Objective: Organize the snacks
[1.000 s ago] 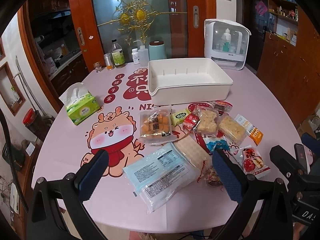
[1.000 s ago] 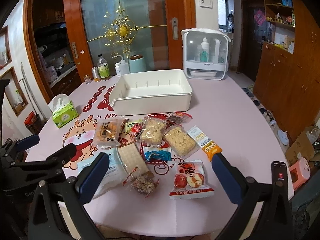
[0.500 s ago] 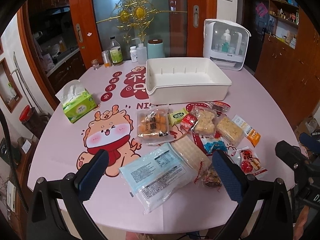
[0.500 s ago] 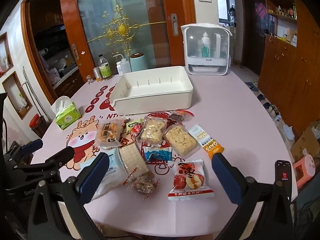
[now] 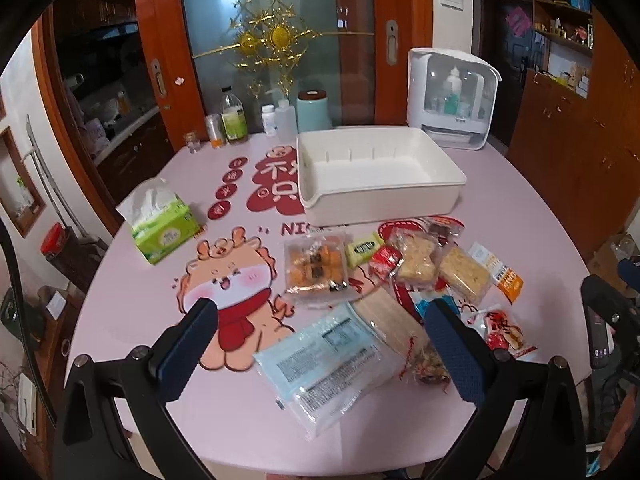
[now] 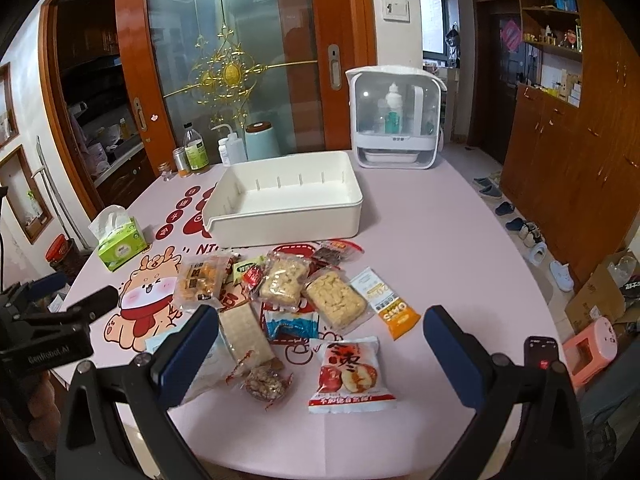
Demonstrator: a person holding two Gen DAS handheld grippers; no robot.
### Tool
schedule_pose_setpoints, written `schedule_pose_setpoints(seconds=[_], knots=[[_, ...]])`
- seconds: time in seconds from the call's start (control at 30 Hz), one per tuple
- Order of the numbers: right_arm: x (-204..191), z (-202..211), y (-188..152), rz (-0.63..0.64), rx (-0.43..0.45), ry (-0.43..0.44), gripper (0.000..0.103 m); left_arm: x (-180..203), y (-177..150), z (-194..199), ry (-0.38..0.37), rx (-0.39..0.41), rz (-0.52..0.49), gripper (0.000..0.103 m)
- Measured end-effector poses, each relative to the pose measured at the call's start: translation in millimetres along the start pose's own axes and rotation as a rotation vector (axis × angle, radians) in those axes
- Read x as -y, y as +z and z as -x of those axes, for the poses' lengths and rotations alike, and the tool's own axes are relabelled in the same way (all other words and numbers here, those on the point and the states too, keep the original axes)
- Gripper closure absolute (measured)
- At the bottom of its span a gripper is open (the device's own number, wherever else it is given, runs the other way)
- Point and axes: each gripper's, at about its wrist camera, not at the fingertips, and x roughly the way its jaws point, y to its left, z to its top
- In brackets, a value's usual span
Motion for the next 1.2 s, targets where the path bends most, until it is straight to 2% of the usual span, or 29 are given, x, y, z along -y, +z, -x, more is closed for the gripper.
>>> schedule_pose_setpoints(seconds=[0.27,0.33,0.47,0.57,0.87,1.03,1.2], knots=[[6,7,7,0.03,0.032,-0.052,0.0,-25,14,-10,-0.11,-0.065,0.018,0.0],[9,6,7,0.028,0.029,-0.063,0.0,-28,13,-13,-0.102,-0.072,0.011,0.0],[14,1,5,0.02,0.012,-0.072,0.0,-31,10,-20,-0.028,-0.064,-0.041,0.0],[15,-8,2,0.015,-0.014,-0.07,0.0,-33,5,-24,-0.014,-0.062,-0.066,0.0],[10,-33,-10,0.035,-0.087,-0.073,0.0,-26,-16,-43,-0.034,-0.092,-0.167,0.0],[10,-49,-20,0.042,-0.14,-0.075,0.0,-19,-33,-67,-0.093,-0.164,-0.23,0.0],[12,-67,-30,0.043,-0.193,-0.081,0.0,-16,-50,-96,-0.11,-0.235,-0.295,0.0]])
